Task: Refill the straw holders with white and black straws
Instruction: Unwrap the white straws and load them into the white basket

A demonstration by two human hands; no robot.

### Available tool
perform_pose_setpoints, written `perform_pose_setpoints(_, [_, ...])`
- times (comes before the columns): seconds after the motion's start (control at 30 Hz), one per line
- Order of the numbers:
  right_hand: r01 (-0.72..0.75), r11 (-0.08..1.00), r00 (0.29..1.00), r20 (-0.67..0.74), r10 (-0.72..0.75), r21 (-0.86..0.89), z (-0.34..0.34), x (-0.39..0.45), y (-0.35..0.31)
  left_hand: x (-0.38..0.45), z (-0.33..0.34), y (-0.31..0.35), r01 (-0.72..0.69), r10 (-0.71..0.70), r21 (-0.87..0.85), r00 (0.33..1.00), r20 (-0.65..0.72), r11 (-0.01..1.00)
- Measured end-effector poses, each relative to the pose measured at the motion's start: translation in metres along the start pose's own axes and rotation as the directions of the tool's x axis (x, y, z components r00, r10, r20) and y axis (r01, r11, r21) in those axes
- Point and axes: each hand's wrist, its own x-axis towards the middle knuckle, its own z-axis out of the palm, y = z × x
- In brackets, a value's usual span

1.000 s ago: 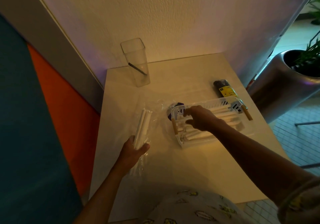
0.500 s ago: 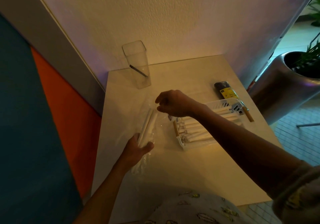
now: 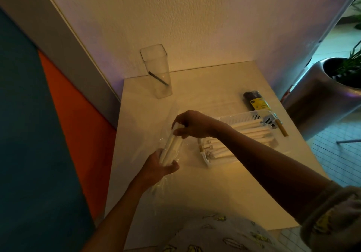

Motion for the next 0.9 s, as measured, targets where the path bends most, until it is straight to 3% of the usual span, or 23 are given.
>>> perform_pose_setpoints(0.37, [0.027,0.998,0.996,-0.082,-0.023,0.055,-0.024,-0.006,0.002,-0.003,0.001,0.002,-0.019,0.02,0.025,0.999,-0.034,0.999])
perform_pose_setpoints(0.6, [0.002,0.973,0.999,-0.051,0.01,0.231,-0.012,-0.008,-0.004,-0.004,0.007,0.008,-0.044,0.044,-0.013,0.999,-0.006,0.999])
perform_pose_setpoints(0.9, [0.032,0.997,0.99,-0.142,-0.023,0.064,-0.024,-0.006,-0.002,-0.005,0.002,0.004,-0.025,0.026,0.03,0.998,-0.049,0.999])
